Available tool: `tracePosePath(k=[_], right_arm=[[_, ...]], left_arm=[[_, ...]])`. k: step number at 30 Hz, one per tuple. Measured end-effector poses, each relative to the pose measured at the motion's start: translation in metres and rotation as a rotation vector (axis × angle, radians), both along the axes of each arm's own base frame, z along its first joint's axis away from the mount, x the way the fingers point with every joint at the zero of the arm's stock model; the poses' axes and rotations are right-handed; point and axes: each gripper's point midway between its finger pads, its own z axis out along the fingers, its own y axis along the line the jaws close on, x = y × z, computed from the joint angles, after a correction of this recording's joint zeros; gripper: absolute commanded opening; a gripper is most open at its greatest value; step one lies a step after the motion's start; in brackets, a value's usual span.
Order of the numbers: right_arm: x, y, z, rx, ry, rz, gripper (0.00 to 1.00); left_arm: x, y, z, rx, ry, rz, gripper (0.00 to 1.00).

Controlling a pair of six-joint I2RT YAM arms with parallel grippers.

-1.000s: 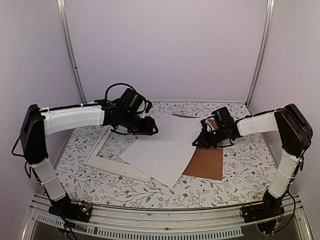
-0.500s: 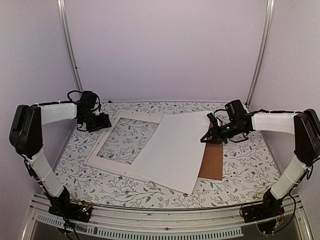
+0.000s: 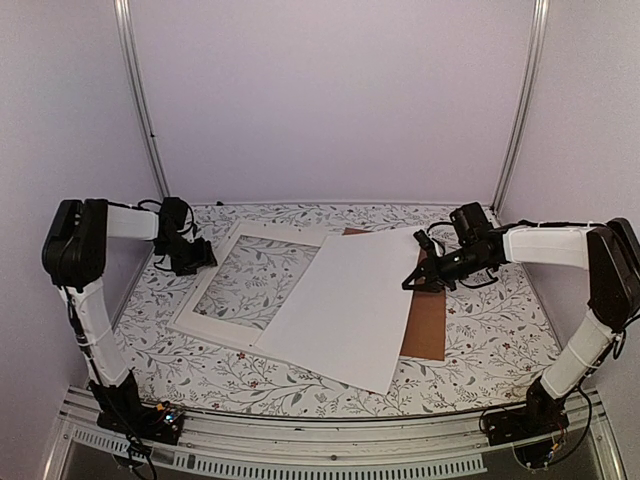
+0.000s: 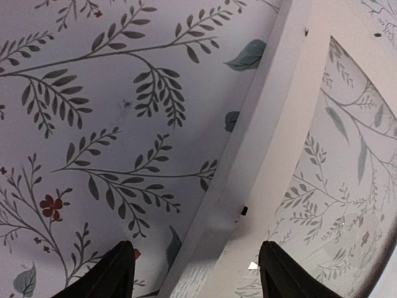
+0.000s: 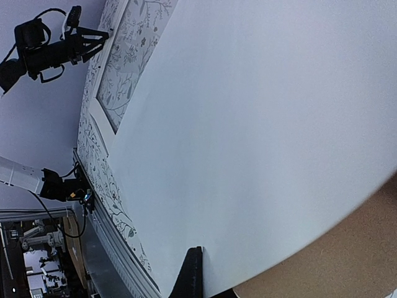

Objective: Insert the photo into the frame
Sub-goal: Move the frame body to the center of the board.

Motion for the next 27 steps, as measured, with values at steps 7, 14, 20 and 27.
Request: tracePosePath(k=[7, 14, 20, 27], right_arm=[[-0.003, -0.002, -0.003, -0.009, 0.013, 0.001, 0.0], [-0.002, -0.006, 0.003, -0.025, 0.018, 0.01, 0.0], [-0.004, -0.006, 0.01, -0.034, 0.008, 0.035, 0.0], [-0.008, -0.01, 0.031, -0.048, -0.016, 0.064, 0.0]], left_arm=[[-0.008, -0.024, 0.001, -0.07, -0.05, -0.057, 0.65], [-0.036, -0.069, 0.002, -0.098, -0.062, -0.138, 0.63], [-0.073, -0.124, 0.003, -0.126, -0.033, -0.238, 0.62], [-0.105, -0.159, 0.017, -0.154, -0.018, -0.298, 0.63]])
